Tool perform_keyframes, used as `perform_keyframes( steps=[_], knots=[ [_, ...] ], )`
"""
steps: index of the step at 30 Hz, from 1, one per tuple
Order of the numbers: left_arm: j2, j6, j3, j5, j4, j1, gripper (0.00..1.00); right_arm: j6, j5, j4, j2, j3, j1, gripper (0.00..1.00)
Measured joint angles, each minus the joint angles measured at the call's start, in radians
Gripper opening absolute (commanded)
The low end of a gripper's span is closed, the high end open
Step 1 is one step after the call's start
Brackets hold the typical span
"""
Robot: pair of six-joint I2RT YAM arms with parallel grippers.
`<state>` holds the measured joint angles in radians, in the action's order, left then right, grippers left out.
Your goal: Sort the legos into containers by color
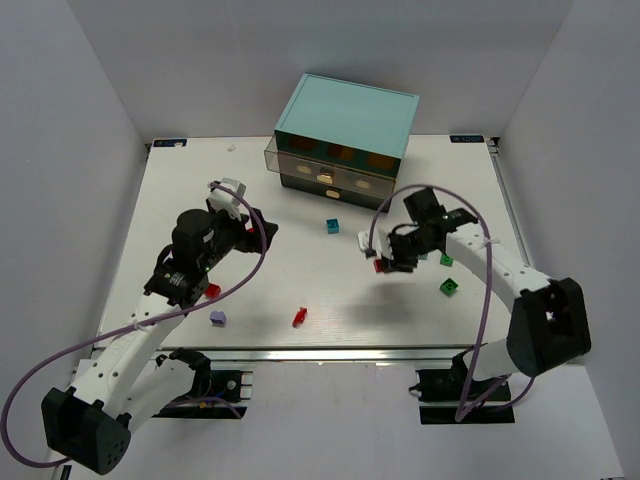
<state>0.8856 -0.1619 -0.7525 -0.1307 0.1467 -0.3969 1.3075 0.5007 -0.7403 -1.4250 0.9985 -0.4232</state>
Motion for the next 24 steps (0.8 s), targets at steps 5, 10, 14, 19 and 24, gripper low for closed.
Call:
perform_keyframes(
  steps=[5, 10, 14, 19, 24],
  knots=[
    [-0.011, 0.000, 0.006, -0.105, -0.048, 0.000, 0.86, -0.238, 0.069, 0.013, 0.031, 0.357, -0.039, 0.00],
    [-0.011, 0.002, 0.007, -0.179, -0.074, 0.000, 0.86, -0.508, 0.045, 0.148, 0.042, 0.553, -0.047, 0.00],
    [-0.008, 0.008, 0.008, -0.204, -0.076, -0.001, 0.86, -0.667, -0.055, 0.244, -0.013, 0.666, -0.045, 0.00],
    [-0.001, 0.020, 0.009, -0.220, -0.080, -0.001, 0.86, -0.740, -0.180, 0.333, -0.151, 0.775, -0.042, 0.13],
    [0.014, 0.031, 0.010, -0.242, -0.080, -0.001, 0.86, -0.744, -0.228, 0.353, -0.256, 0.769, -0.029, 0.16]
  ],
)
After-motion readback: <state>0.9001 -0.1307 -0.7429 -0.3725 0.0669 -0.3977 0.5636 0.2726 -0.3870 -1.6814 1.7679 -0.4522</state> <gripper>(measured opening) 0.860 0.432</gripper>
